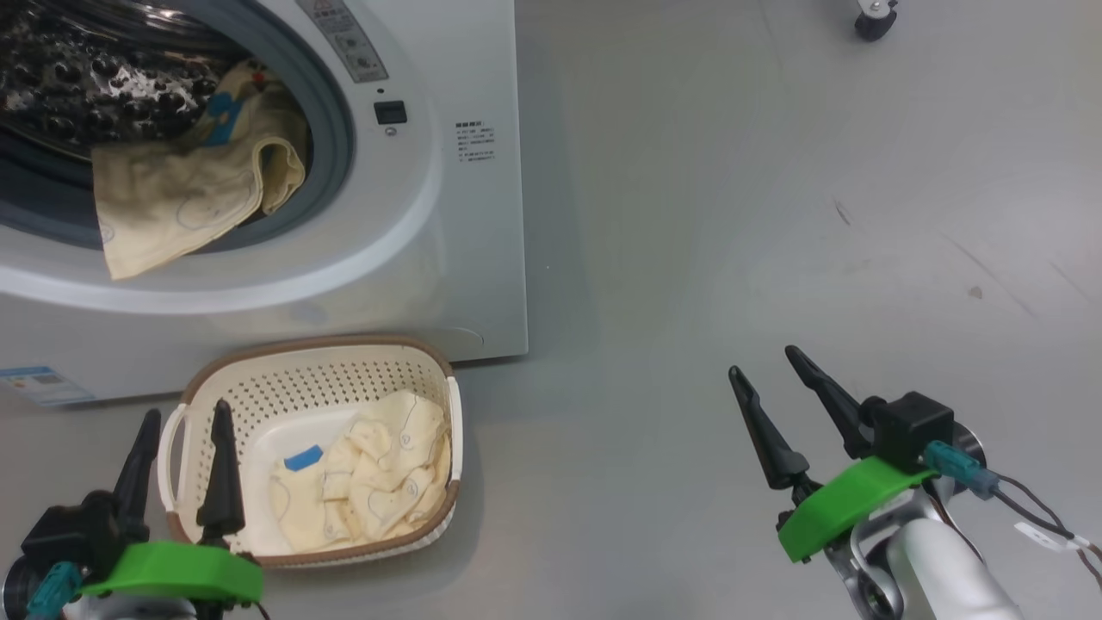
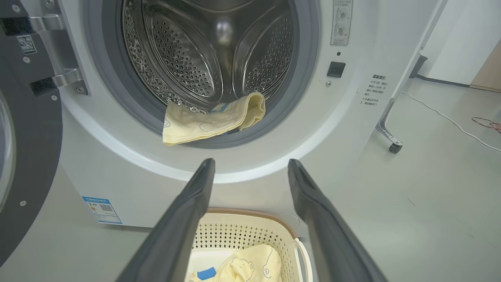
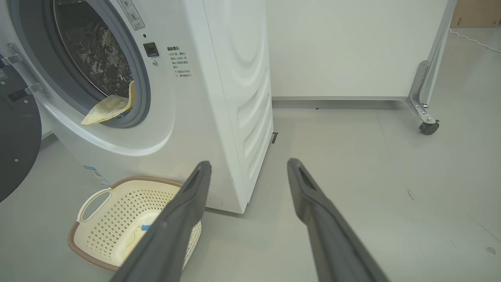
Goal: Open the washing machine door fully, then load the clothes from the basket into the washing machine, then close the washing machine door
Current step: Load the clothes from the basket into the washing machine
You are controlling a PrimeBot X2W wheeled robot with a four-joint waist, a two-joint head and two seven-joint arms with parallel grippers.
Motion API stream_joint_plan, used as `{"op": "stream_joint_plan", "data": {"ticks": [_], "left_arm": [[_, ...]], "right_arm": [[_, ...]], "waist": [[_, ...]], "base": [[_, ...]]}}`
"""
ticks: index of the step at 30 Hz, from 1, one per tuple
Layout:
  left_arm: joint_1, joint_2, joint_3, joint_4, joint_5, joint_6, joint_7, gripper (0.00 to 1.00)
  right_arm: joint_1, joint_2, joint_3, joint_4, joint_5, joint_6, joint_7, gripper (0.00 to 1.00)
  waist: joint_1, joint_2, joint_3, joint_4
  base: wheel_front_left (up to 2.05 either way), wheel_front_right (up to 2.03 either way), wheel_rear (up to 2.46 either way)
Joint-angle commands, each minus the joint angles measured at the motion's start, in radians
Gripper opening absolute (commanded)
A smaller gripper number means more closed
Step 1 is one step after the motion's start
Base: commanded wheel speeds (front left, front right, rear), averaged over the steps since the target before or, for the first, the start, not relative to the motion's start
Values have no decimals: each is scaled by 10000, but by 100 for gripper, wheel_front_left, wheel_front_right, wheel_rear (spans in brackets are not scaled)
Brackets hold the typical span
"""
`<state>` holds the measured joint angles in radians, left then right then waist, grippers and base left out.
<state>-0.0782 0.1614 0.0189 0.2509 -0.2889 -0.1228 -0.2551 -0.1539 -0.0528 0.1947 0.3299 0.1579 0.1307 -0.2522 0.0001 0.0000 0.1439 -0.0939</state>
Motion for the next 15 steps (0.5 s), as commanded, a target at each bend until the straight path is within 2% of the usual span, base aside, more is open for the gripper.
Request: {"op": "stream_joint_plan", "data": {"ticks": [1,9,15], "left_arm": [[-555,203,411,-244,115,-8,-67,100],[-1951,691,340,286,-321,-48,340,100],[-3594,1710,94,452,-929,-72,1407,100]], "right_arm": [[-516,26,141,-384,-51,0,-95,100],[-959,26,172,-588,-135,0,-95,100],[-1463,26,264,-816,-61,0,-95,100]], "waist": [[-1,0,316,11],[-1,0,1629,-11],[-1,0,2770,-211]], "base": [[0,0,0],[0,0,0],[0,0,0]]}}
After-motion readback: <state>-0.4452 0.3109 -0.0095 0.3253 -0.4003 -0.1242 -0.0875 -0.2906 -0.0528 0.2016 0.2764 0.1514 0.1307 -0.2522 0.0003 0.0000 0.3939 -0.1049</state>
